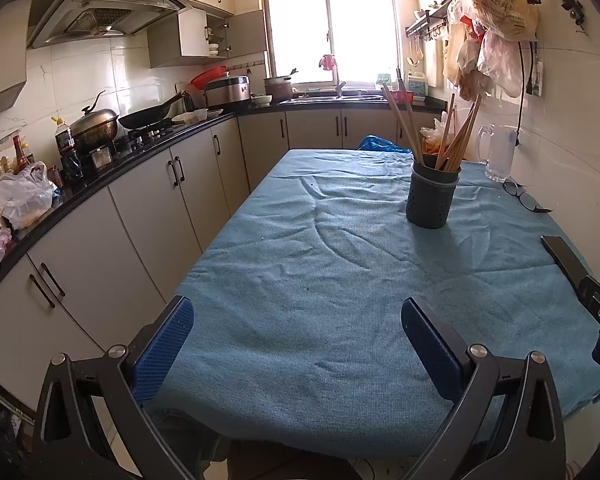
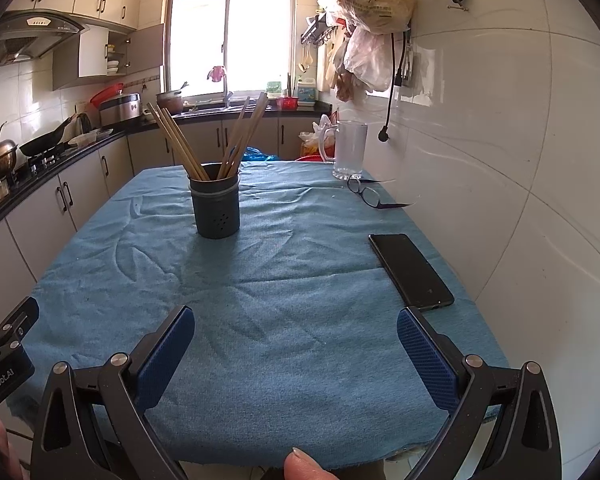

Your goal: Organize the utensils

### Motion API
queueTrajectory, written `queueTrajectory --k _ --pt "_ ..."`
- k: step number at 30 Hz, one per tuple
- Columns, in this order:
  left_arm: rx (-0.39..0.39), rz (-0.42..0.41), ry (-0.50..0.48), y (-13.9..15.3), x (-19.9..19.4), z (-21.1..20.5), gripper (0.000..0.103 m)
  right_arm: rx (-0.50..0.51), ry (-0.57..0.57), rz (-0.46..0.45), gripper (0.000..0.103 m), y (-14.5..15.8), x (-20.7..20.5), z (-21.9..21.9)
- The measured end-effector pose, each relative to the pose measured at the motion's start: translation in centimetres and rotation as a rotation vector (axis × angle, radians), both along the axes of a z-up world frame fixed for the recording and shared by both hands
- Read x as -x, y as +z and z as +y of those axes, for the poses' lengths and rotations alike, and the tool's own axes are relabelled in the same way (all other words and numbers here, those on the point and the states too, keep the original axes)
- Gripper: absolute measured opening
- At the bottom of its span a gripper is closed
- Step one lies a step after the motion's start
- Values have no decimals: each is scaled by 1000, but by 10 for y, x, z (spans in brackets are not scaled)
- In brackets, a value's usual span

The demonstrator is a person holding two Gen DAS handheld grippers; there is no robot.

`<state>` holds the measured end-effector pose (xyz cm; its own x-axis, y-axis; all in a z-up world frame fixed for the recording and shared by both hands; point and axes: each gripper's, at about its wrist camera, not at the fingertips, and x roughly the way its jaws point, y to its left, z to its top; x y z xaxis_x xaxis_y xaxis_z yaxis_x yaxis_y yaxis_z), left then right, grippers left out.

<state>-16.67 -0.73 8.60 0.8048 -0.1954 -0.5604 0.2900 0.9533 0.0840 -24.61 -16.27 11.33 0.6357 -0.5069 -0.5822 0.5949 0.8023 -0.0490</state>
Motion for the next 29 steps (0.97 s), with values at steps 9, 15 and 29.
queueTrajectory --k 9,15,29 --pt "-1 2 -1 -1 0 0 103 -1 3 3 103 -1 -1 0" --pt "0 4 -1 -1 -1 0 103 -2 4 5 103 -2 -1 0" --pt "0 63 16 -10 -22 8 103 -35 29 22 103 -5 -8 -8"
